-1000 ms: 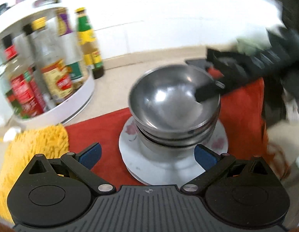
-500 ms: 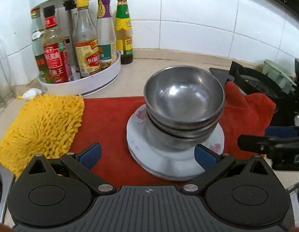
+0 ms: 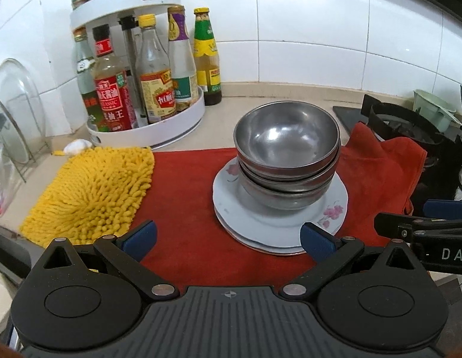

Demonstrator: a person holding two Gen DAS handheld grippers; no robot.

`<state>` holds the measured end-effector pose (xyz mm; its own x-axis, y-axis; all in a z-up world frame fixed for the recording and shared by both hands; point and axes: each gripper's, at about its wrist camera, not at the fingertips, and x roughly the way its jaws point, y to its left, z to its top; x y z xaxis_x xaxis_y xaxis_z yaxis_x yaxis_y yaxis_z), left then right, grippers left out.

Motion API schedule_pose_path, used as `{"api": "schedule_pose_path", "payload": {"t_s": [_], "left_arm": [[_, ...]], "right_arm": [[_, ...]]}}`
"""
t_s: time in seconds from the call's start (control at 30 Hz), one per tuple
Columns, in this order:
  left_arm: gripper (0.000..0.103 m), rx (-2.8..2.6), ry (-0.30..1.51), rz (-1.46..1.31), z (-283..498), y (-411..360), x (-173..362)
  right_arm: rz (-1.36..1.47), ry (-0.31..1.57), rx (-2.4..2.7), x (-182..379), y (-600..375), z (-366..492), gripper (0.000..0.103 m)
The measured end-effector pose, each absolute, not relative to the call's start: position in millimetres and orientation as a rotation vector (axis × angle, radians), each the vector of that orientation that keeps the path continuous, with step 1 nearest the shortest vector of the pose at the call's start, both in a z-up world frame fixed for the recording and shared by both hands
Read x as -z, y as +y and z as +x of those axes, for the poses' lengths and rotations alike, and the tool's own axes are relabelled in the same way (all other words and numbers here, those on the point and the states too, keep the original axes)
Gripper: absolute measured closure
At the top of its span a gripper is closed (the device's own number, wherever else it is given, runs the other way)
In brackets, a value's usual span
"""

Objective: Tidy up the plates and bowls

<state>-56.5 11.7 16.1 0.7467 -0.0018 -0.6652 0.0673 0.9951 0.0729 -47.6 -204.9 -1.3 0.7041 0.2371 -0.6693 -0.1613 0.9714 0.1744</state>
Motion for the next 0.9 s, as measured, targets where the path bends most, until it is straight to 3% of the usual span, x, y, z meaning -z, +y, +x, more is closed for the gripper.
{"api": "schedule_pose_path", "payload": {"t_s": [0.9], "left_arm": [[0.0, 0.022, 0.843, 0.034, -54.7, 22.7, -2.1]], "right_arm": [[0.097, 0.818, -0.217, 8.8, -189.7, -47.8, 0.027]]}}
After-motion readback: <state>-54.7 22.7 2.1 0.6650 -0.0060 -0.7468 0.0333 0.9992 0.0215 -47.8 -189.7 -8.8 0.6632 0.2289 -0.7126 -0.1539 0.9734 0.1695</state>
